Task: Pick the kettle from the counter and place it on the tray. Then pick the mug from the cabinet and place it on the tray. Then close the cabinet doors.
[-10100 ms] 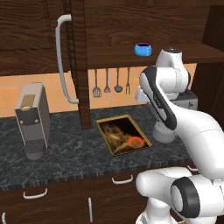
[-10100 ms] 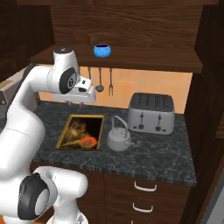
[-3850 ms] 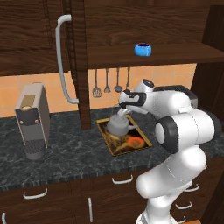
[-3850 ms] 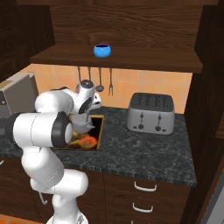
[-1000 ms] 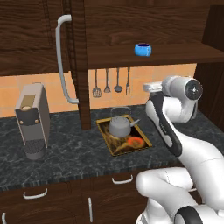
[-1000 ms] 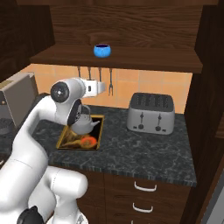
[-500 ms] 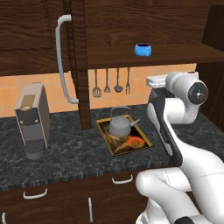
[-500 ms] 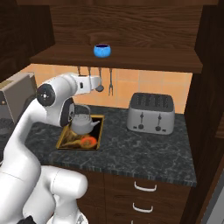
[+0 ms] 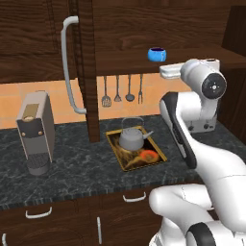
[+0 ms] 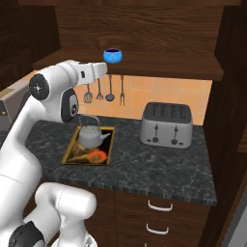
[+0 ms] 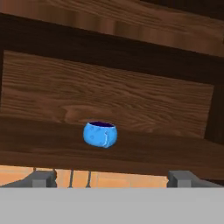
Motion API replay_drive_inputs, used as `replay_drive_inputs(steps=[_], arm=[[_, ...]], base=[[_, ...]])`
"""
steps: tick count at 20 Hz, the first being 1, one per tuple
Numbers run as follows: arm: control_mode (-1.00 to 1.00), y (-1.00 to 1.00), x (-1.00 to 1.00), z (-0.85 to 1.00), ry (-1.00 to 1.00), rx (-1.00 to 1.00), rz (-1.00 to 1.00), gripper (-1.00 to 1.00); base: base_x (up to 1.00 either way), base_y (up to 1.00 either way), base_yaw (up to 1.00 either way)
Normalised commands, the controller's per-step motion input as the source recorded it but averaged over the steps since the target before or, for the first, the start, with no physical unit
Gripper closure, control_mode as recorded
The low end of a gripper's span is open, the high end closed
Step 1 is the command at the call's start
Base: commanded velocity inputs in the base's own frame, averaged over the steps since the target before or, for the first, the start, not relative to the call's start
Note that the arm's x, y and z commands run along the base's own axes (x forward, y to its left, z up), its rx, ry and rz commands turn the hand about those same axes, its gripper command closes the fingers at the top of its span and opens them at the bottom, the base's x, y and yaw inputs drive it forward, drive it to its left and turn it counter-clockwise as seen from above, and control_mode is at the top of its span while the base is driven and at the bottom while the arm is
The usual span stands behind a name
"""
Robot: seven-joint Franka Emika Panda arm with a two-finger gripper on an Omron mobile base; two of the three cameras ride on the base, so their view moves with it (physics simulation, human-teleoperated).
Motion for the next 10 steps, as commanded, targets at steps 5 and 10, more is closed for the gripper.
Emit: replay_drive_inputs(steps=[5, 10], arm=[[-1.0, -0.04, 0.17, 0.04, 0.0, 0.05, 0.02, -1.0], [-1.0, -0.02, 0.56, 0.01, 0.11, 0.15, 0.05, -1.0]], base=[[0.0, 0.0, 0.0], [0.0, 0.0, 0.0]])
